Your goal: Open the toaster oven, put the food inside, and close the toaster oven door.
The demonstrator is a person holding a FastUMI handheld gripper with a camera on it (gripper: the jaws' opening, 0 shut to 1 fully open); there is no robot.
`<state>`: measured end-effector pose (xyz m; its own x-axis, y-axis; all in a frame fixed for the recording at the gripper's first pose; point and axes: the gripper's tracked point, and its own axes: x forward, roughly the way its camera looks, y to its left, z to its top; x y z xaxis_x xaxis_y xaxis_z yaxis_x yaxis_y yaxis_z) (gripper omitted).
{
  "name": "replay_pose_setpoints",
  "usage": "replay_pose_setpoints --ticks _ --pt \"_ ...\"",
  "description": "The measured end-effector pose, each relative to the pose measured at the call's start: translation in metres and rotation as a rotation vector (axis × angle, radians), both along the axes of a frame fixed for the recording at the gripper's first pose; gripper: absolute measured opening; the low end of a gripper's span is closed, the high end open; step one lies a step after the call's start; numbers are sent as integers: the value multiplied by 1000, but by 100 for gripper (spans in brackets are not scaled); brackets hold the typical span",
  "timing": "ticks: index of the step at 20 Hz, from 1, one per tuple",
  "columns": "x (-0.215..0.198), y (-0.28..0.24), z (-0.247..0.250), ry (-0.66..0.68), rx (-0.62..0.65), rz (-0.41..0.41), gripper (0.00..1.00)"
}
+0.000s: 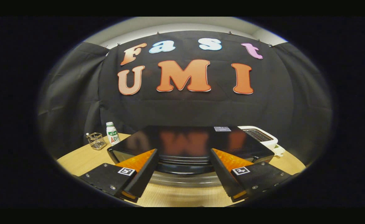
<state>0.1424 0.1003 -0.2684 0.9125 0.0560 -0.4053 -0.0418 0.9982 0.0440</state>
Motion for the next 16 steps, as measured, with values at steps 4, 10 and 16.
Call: replay_pose_setpoints --ticks 4,10,16 --pt "-23 6 -2 -5 34 28 85" --pt "-90 14 -13 59 2 102 80" --pt "-143 23 -55 240 118 161 80"
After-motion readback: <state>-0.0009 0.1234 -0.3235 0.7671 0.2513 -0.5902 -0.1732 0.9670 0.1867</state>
